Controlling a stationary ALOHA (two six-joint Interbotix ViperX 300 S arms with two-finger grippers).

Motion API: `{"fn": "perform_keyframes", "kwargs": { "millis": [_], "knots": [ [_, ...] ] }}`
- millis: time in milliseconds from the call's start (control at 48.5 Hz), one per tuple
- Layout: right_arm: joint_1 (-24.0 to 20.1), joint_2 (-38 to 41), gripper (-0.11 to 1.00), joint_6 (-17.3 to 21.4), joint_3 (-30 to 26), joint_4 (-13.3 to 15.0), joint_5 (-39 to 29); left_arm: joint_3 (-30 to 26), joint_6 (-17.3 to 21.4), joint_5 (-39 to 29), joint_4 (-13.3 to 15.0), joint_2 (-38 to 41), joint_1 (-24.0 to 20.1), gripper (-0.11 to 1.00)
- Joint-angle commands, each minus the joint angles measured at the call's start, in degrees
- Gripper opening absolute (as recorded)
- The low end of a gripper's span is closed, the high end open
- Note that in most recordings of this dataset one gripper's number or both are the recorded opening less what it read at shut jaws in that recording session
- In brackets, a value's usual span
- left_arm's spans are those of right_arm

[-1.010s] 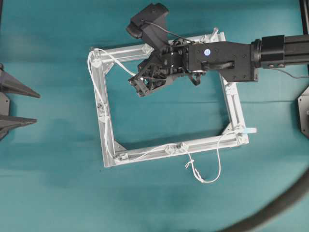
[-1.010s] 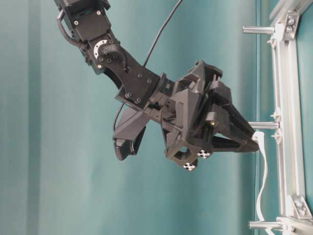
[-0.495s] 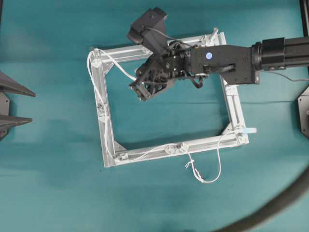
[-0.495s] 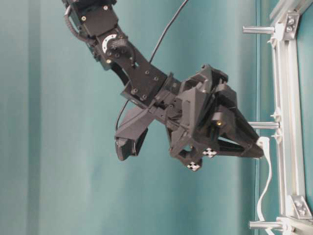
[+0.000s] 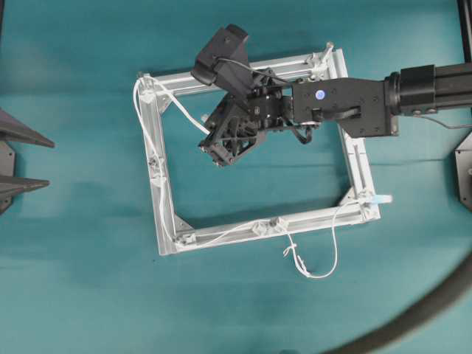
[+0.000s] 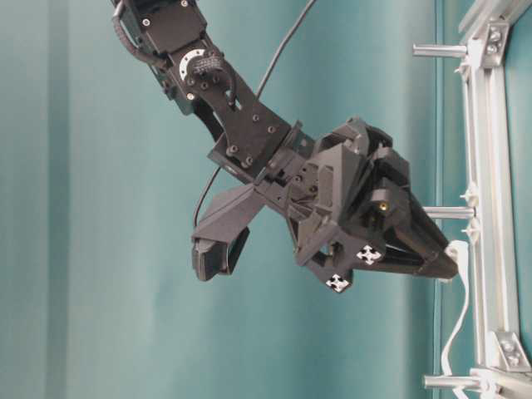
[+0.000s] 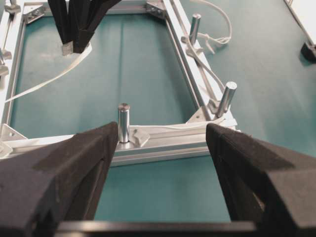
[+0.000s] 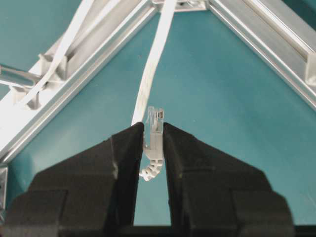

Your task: Move the cable alternately left and right between 8 pins so it hooks onto each one.

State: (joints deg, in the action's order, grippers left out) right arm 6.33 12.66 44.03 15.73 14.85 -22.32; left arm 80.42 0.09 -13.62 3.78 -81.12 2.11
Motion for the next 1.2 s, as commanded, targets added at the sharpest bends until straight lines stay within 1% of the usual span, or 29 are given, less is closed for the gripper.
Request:
{"fn": "perform_keyframes", "kwargs": {
  "millis": [0,144,309,433,598,845,1072,1175],
  "knots": [
    [-0.7,-2.5,0.16,-0.4,-0.6,0.0,0.9,-0.8,-0.2,0.3,-0.2,0.9,0.2,0.75],
    [-1.1,-2.5,0.16,-0.7,-0.4,0.0,0.1,-0.8,-0.2,0.3,-0.1,0.9,0.2,0.75],
    [-1.2,-3.3,0.16,-0.6,1.0,-0.1,-5.2,-0.8,-0.2,0.3,-0.2,0.9,0.2,0.76],
    [-0.8,-5.4,0.16,-0.5,3.4,0.0,-6.9,-0.8,-0.2,0.3,-0.2,0.9,0.2,0.75],
    [1.3,-8.1,0.16,-0.4,6.2,0.0,-8.4,-0.8,-0.2,0.4,-0.1,0.9,0.2,0.75],
    [3.8,-13.4,0.16,-0.3,10.3,0.9,-14.8,-0.8,-0.2,0.3,-0.2,1.0,0.2,0.76],
    [6.8,-19.1,0.16,0.2,15.7,1.2,-17.8,-0.8,-0.2,0.3,-0.1,0.9,0.2,0.75],
    [9.0,-21.4,0.16,0.3,17.7,2.4,-20.3,-0.8,-0.2,0.3,-0.1,0.9,0.1,0.75]
  ]
}}
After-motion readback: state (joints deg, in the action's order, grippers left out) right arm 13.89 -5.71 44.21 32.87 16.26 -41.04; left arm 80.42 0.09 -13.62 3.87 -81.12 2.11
